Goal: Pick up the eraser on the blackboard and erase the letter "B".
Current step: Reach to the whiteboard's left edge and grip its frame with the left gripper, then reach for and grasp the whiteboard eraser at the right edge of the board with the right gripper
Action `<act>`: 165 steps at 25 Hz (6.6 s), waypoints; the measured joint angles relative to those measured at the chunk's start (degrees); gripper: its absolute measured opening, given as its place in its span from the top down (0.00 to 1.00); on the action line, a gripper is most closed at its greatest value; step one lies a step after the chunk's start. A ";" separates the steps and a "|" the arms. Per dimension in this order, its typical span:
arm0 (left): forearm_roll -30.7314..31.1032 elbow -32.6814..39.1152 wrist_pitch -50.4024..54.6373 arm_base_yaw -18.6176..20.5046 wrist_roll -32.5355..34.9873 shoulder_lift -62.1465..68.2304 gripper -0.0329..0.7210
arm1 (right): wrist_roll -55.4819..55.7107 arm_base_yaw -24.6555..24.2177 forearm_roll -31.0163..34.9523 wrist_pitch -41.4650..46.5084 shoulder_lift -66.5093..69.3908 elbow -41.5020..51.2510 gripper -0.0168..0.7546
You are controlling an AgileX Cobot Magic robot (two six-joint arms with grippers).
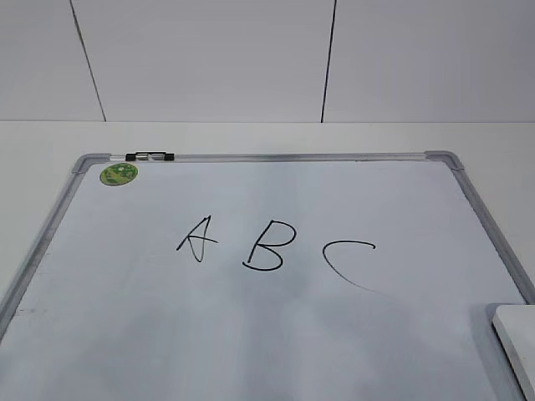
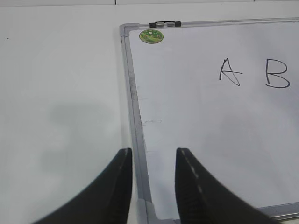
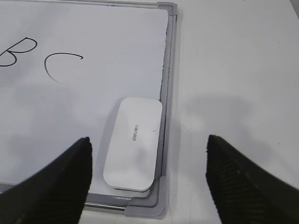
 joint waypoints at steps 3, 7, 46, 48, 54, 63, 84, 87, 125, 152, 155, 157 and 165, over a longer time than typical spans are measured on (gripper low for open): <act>0.00 0.00 0.00 0.00 0.00 0.00 0.64 | 0.00 0.00 0.00 0.00 0.00 0.00 0.21; 0.00 0.00 -0.10 0.00 0.00 0.00 0.64 | 0.00 0.00 0.00 0.00 0.00 0.00 0.21; -0.11 -4.84 -0.31 0.00 0.91 9.23 0.40 | -2.88 0.00 3.90 4.77 13.78 -7.59 0.21; -0.11 -6.38 -0.31 0.00 1.04 12.69 0.39 | -3.02 0.00 3.90 4.67 17.81 -8.72 0.21; -0.24 -9.76 -2.85 0.00 1.04 23.45 0.38 | -3.16 0.00 3.91 0.82 26.27 -9.15 0.21; -5.19 -10.29 -9.55 0.00 3.82 43.49 0.38 | -2.09 0.00 2.40 -1.38 31.85 -9.15 0.21; -6.89 -19.99 -15.70 0.00 7.99 77.05 0.38 | -0.72 0.00 4.90 -6.45 42.47 -7.39 0.11; -6.89 -21.01 -15.92 0.00 7.99 79.39 0.38 | -0.69 0.00 3.70 -6.67 42.96 -7.25 0.11; -7.15 -28.35 -18.05 0.09 8.58 101.16 0.38 | -0.65 0.00 5.31 -15.49 61.08 -4.01 0.11; -5.78 -28.49 -18.52 -3.27 8.98 102.88 0.43 | 1.05 0.00 5.21 -15.75 61.12 -4.01 0.11; -4.89 -28.49 -18.52 -3.39 8.70 102.88 0.44 | 1.05 0.00 5.21 -15.75 61.12 -4.01 0.11; -4.74 -28.49 -18.52 -3.39 8.47 102.88 0.47 | 1.05 0.00 5.21 -15.75 61.12 -4.01 0.11; -3.35 -28.49 -18.77 -3.39 8.20 102.88 0.63 | 1.05 0.00 5.21 -13.45 61.12 -4.01 0.14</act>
